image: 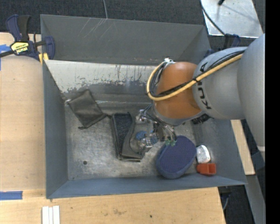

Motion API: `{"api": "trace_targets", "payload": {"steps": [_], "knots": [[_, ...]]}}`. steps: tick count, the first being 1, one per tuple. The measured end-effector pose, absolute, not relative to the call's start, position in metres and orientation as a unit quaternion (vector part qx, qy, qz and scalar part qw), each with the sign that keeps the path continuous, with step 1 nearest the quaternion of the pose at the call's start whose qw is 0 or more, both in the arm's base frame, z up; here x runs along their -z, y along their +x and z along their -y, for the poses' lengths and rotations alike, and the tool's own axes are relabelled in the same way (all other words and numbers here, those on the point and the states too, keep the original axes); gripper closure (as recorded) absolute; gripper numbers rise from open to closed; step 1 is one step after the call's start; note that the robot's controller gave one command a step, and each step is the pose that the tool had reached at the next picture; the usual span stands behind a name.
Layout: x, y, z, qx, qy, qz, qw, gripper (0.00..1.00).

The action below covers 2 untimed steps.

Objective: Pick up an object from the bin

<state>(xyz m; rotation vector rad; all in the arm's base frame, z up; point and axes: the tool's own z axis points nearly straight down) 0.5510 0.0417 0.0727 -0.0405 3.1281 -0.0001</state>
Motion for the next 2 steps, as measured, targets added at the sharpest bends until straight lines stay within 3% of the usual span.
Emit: {"api": "trace_targets", "payload": {"steps": [1, 2], "knots": [[-0.1046, 0.5647, -0.0357, 0.0, -0.022, -1.0, 0.004, 0.0], [-0.1028, 0.5635, -0.0358, 0.0, -0.022, -1.0, 0.002, 1.0]]}}
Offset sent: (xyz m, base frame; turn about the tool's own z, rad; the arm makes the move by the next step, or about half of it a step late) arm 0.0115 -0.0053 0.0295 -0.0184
